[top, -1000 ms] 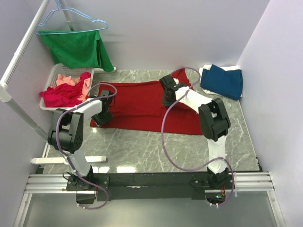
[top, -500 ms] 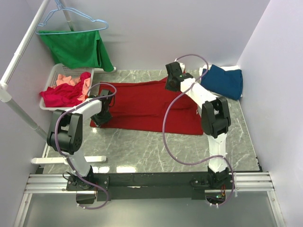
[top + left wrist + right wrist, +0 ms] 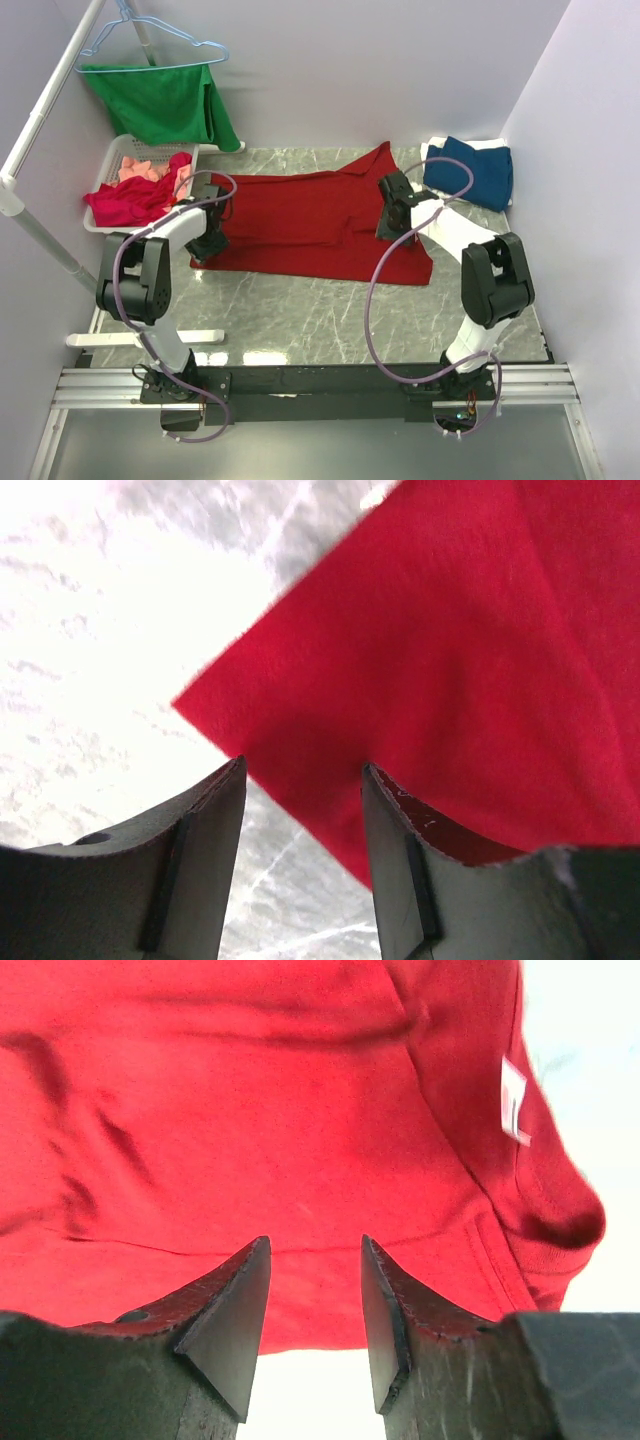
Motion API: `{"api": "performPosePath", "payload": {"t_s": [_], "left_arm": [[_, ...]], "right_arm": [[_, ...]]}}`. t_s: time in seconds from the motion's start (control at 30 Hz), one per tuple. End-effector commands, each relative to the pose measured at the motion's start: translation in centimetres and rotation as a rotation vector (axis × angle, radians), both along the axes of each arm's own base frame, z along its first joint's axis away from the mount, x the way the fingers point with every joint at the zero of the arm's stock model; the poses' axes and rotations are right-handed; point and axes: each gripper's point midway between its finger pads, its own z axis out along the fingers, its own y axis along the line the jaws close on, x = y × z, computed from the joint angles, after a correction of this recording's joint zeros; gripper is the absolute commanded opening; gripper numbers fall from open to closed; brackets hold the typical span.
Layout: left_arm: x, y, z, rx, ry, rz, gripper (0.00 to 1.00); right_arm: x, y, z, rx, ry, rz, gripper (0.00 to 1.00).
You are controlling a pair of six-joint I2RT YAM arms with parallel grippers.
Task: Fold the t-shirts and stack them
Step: Fold the tshirt
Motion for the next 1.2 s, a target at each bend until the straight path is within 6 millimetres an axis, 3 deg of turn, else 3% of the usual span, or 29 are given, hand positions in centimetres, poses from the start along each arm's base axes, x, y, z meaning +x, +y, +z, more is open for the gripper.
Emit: {"api": "performPosePath", "payload": {"t_s": [0.0, 0.17, 0.3, 0.43, 0.63, 0.83, 1.03, 1.17], "left_arm": [[2.1, 0.7, 0.4, -0.040, -0.034, 0.001, 0.55], [2.1, 0.6, -1.3, -0.078, 0.014, 0.021, 0.55], [1.1, 1.5, -2.3, -0.033, 0.073, 0.045, 0.56], [-0.4, 2.1, -2.8, -0.019, 0.113, 0.063, 0.56], [-4.3, 2.8, -2.2, 0.005, 0.171, 0.086, 0.56], [-7.2, 3.8, -0.4, 0.055, 0.201, 0.095, 0.56], [-9.5, 3.3, 1.0, 0.013, 0.213, 0.098, 0.56], [-11.0, 2.5, 0.6, -0.036, 0.238, 0.105, 0.54]], "right_arm": [[-1.6, -0.1, -1.7, 0.028, 0.049, -0.018, 0.49], [-3.0, 0.2, -4.6, 0.035, 0.150, -0.024, 0.48], [-4.2, -0.4, -5.2, 0.006, 0.219, -0.040, 0.45], [-6.9, -1.3, -6.1, -0.027, 0.323, -0.058, 0.43], [-11.2, -2.7, -7.1, -0.067, 0.446, -0.087, 0.41], [-14.3, -4.5, -7.0, -0.124, 0.512, -0.101, 0.41], [-16.9, -6.2, -7.1, -0.154, 0.559, -0.123, 0.40], [-18.4, -6.4, -7.2, -0.135, 0.568, -0.142, 0.40]]}}
